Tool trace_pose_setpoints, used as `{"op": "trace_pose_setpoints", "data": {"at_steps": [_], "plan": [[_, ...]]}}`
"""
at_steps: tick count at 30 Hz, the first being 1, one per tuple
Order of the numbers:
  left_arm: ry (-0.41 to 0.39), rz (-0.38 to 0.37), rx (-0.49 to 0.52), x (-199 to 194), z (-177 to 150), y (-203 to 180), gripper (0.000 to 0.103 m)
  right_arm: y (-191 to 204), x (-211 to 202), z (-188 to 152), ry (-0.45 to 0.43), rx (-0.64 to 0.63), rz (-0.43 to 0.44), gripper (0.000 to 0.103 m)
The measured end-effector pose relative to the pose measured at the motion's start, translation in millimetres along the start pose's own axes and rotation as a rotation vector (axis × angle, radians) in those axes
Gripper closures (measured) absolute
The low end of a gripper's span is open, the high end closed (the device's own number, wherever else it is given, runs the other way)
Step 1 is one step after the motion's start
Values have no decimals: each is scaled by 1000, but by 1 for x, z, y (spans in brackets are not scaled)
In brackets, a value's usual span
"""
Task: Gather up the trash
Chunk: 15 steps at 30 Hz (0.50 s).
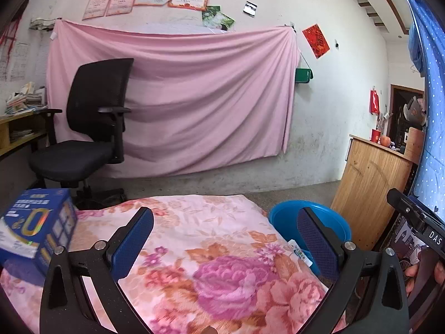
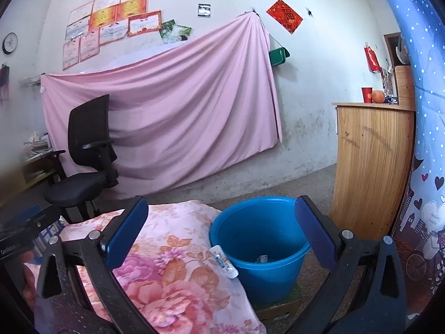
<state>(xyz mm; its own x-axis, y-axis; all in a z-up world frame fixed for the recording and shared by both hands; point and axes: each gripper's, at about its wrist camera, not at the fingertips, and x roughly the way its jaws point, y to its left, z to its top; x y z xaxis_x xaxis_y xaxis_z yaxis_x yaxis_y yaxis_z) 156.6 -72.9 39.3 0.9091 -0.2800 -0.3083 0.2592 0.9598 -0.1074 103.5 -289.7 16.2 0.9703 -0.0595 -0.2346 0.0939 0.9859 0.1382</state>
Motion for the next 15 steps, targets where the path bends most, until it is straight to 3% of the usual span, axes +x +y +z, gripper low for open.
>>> {"op": "trace_pose_setpoints", "data": {"at_steps": [15], "plan": [[6,28,-62,-75,-32,29,2,22,-67,-34,-36,15,51,0]]}}
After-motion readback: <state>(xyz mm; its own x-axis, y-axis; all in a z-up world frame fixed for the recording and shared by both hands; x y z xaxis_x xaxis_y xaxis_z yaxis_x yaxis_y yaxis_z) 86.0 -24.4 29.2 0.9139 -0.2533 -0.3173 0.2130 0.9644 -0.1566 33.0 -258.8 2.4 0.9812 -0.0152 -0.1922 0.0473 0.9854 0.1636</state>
